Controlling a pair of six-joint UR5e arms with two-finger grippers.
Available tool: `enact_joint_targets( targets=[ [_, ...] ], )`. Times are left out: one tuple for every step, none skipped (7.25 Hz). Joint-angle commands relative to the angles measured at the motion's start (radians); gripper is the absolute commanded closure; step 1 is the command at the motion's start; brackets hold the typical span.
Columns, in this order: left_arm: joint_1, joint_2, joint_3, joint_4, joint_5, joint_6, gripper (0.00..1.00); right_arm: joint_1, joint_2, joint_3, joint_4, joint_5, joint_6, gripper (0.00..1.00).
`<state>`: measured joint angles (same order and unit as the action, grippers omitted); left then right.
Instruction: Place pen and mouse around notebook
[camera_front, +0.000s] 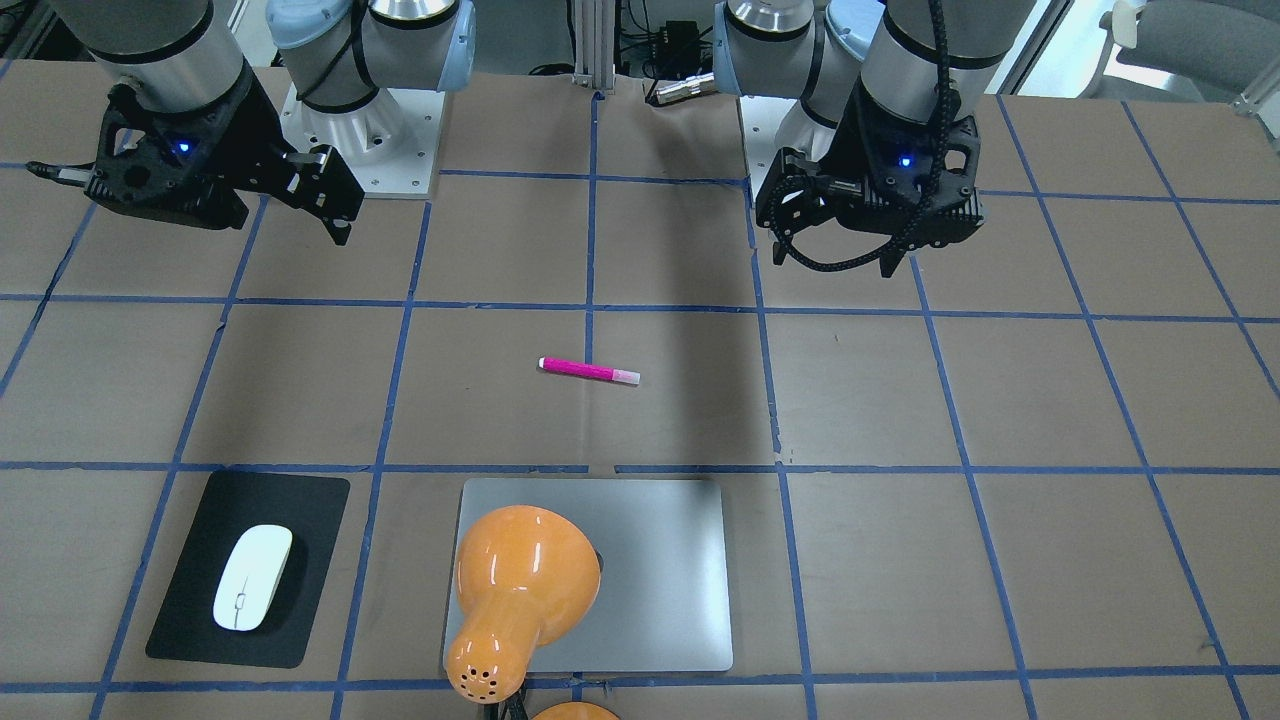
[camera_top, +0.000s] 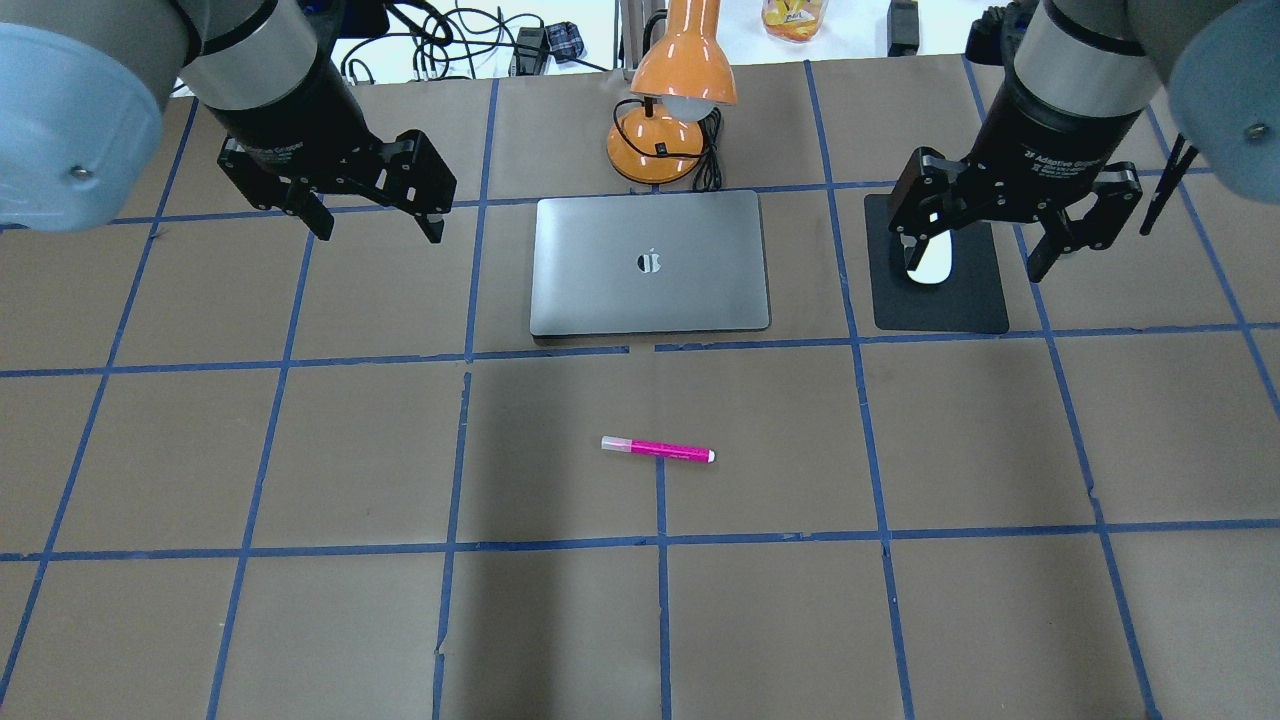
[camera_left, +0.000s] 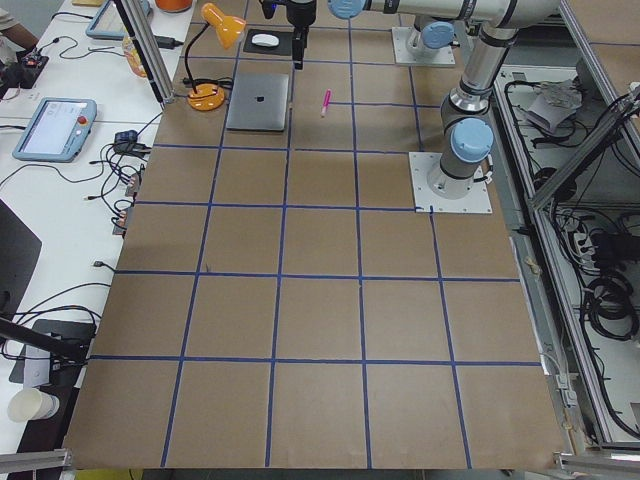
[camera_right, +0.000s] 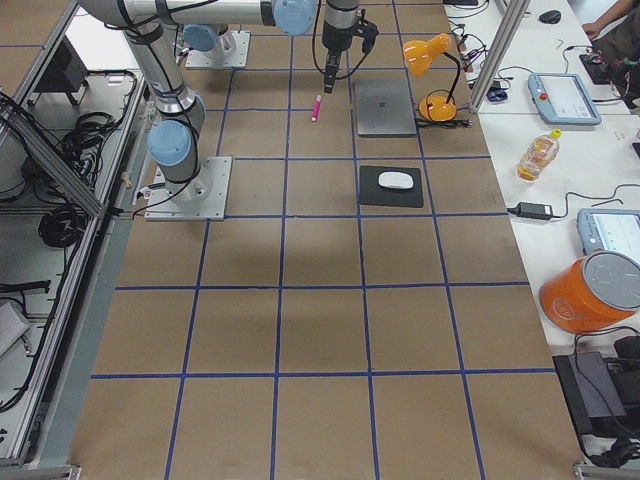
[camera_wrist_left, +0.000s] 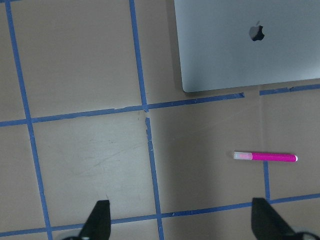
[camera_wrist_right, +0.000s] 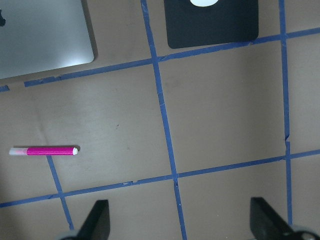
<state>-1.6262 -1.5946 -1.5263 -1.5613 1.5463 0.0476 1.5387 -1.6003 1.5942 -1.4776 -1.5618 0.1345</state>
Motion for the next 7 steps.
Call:
enact_joint_targets(
  targets=[
    [0.000,0.001,0.000,0.004,0.000,0.000,0.00,0.003,0.002,0.001,-0.010,0.000,0.001,0.00],
    [0.000,0.001,0.000,0.004,0.000,0.000,0.00,0.001,0.002,0.000,-0.012,-0.001,0.001,0.00],
    [0.000,0.001,0.000,0.006,0.000,0.000,0.00,0.001,0.003,0.001,-0.012,0.000,0.001,0.00],
    [0.000,-0.002,0.000,0.006,0.000,0.000,0.00,0.001,0.003,-0.002,-0.015,-0.001,-0.001,0.00],
    [0.000,0.001,0.000,0.003,0.000,0.000,0.00,0.000,0.003,-0.002,-0.065,-0.006,-0.004,0.00],
    [0.000,0.001,0.000,0.004,0.000,0.000,0.00,0.000,0.003,0.001,-0.084,-0.006,-0.004,0.00],
    [0.000,0.001,0.000,0.006,0.000,0.000,0.00,0.000,0.005,0.001,-0.084,-0.004,-0.004,0.00]
  ],
)
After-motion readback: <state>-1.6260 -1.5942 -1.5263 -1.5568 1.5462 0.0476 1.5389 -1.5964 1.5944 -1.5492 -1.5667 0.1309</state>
